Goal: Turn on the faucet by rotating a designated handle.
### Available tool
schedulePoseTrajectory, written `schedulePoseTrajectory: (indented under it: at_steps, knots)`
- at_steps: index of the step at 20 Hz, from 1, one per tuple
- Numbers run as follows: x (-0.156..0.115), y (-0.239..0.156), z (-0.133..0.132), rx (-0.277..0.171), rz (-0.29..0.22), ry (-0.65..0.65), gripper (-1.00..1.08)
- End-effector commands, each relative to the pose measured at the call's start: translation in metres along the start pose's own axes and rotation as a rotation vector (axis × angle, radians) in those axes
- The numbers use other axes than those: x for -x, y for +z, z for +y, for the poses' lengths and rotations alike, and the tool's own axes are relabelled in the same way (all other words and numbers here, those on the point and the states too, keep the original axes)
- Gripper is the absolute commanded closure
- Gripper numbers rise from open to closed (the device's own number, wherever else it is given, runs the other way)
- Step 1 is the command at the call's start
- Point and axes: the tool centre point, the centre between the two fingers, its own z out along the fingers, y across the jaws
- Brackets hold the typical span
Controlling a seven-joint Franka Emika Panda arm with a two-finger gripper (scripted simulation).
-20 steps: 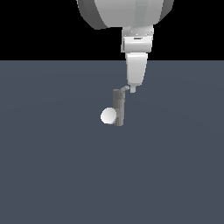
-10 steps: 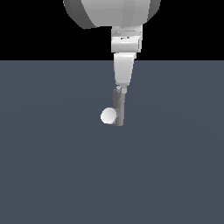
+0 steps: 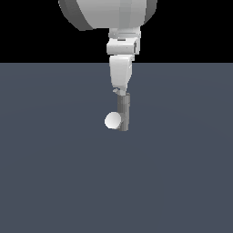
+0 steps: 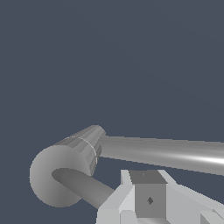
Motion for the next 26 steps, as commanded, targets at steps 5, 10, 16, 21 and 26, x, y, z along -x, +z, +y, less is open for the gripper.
schedulePoseTrajectory:
  at_steps: [5,10,16,21,26]
  knots:
    - [0.041,0.007,-0.007,0.014,-0.006,-0.038,1.08]
    - [0.063,0.011,-0.013,0.022,-0.007,-0.049,1.08]
    - [0.087,0.015,-0.021,0.031,-0.008,-0.062,1.08]
    - [0.037,0.001,-0.043,0.008,0.009,0.016,1.08]
    - [0.049,0.004,-0.054,0.013,0.005,-0.001,1.08]
